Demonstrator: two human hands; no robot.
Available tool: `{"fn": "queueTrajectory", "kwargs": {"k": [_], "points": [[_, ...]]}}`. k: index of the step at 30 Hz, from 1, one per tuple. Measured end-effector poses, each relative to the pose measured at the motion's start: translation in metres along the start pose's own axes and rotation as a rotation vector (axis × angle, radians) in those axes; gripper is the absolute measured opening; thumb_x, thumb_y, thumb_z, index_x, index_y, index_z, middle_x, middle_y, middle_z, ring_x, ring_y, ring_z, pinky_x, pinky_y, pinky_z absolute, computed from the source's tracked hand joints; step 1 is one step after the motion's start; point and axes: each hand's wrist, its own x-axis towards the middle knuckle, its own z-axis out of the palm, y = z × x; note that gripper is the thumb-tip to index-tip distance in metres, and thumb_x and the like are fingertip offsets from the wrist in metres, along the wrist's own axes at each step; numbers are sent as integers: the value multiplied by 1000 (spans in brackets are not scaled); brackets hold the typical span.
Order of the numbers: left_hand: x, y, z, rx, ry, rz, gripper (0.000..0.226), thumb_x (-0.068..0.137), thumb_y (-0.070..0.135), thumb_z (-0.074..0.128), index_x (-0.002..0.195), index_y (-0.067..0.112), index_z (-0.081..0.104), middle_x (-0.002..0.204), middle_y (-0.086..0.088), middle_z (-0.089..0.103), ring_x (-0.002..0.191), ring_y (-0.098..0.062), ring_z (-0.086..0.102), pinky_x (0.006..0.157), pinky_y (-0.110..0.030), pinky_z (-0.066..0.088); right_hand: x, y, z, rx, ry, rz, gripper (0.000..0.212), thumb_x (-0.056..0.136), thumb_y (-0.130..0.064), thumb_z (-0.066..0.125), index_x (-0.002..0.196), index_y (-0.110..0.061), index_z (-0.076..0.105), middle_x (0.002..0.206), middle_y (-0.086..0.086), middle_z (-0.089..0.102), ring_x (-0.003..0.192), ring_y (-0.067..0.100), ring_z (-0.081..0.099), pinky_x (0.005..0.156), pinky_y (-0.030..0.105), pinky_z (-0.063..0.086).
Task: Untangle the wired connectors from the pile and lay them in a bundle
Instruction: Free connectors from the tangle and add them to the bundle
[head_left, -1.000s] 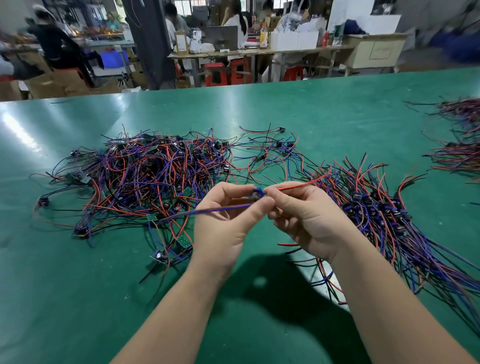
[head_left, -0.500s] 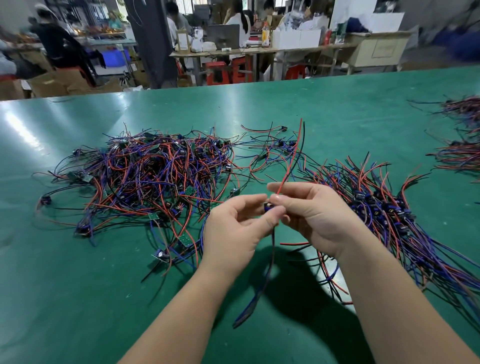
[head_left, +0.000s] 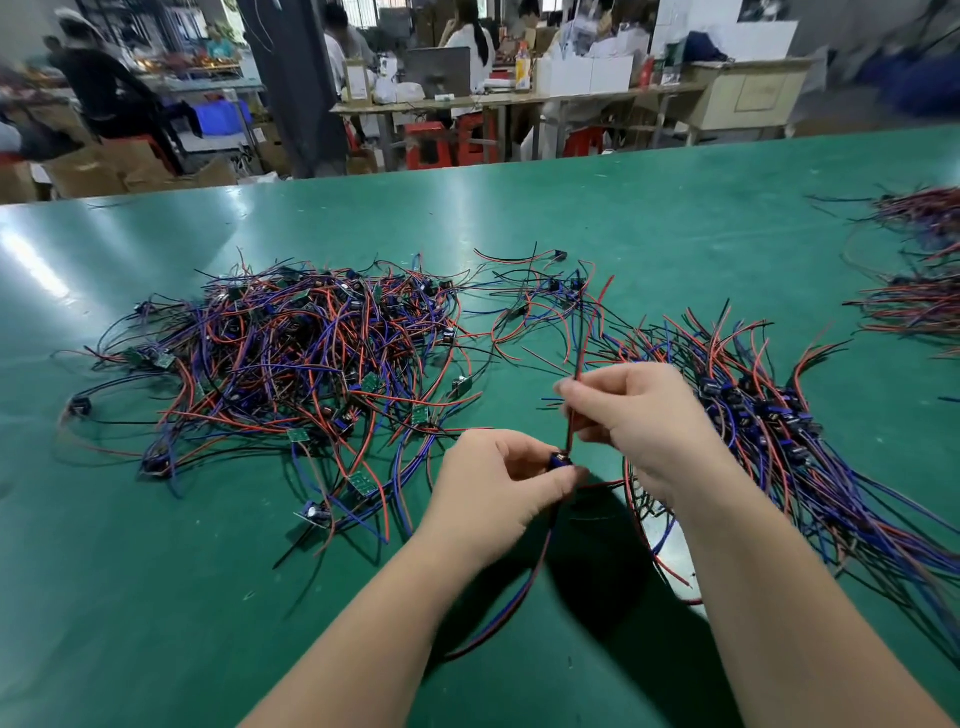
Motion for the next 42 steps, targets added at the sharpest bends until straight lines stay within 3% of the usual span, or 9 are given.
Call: {"fn": "queueTrajectory", "kwargs": {"k": [6,16,22,24,26,32,36,39,42], "points": [[-3,2,-10,82,-160,-150,15,75,17,81,62,19,73,67,-7,73,59,-19,66,61,-28,53,2,-14,-22,271,284,-149,17,84,-8,69,67,-12,67,54,-1,66,48,11,61,47,20,50],[-10,9,-13,-5,-284,-229,11,77,14,79,73,15,69,72,-9,72,64,-16,66,56,-19,51,4,-18,-29,486,325,41,27,91,-12,60,65,-8,55,43,0,56,40,13,61,33,13,37],[-13,21,-15,-264,-324,-272,15,64,28,78,69,13,73,80,-8,74,64,-13,70,53,-18,52,9,-17,-25,774,283,-72,19,94,-22,55,95,-3,59,87,11,70,84,21,71,63,20,57],[-11,21,-16,-308,-233,-284,20,60,33,75,66,13,73,79,-6,75,64,-11,70,52,-17,51,10,-13,-23,579,381,-99,28,95,-15,56,121,-6,51,111,8,55,95,16,63,75,24,55],[-7,19,-16,-349,-137,-288,23,60,33,74,66,11,72,77,-7,74,63,-11,70,52,-17,52,7,-11,-21,279,370,-140,33,90,-3,57,119,-19,51,109,4,54,82,8,59,72,23,52],[0,15,-18,-460,28,-295,32,69,36,68,73,4,68,66,-7,70,51,-8,62,48,-18,52,-16,-12,-1,-511,-331,-202,20,73,-13,75,88,-26,73,84,-6,72,73,10,67,72,29,55],[1,18,-17,-473,-10,-314,42,91,42,50,88,4,67,73,-7,71,59,-13,68,52,-22,56,-17,-10,5,-677,-205,-333,17,75,-20,76,91,-17,76,81,-5,73,75,8,66,76,26,52],[3,23,-22,-424,20,-296,34,97,34,48,93,6,67,82,-9,75,66,-17,72,53,-24,56,-14,-13,-1,-509,-13,-310,18,75,-11,71,90,-19,76,72,-13,70,62,3,64,63,16,50],[4,18,-37,46,280,-64,15,92,21,59,86,15,70,80,-4,73,67,-6,69,63,-20,55,-8,-17,-20,-393,261,-290,23,73,-10,68,90,-25,75,74,-12,71,65,13,68,69,27,54]]}}
